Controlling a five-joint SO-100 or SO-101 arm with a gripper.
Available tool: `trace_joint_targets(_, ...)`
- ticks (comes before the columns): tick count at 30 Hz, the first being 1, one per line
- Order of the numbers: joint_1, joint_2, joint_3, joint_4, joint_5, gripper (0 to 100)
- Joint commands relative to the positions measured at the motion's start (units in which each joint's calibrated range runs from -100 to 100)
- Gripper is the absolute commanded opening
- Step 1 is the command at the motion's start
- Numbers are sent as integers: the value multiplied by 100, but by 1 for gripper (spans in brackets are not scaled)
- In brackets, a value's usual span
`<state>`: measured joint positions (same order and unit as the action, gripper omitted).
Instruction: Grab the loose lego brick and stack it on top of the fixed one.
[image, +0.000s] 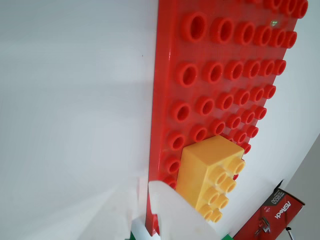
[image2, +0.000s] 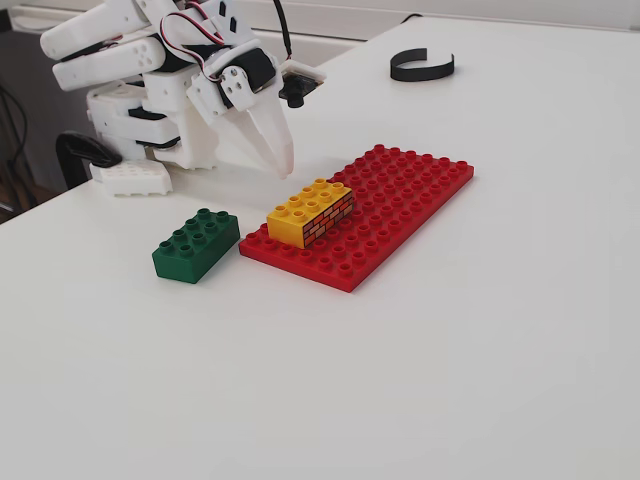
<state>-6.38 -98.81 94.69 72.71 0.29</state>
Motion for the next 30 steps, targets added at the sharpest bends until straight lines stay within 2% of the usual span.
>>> trace_joint_targets(1,59,-51,-57,-333,34,1)
trace_joint_targets(15,59,-51,-57,-333,55,1)
trace_joint_targets(19,260,-34,-347,-315,306,1)
trace_joint_targets(22,757,-17,-781,-359,588,1)
trace_joint_targets(25,831,67,-1351,-263,891,1)
trace_joint_targets(30,838,1456,-3107,352,928,1)
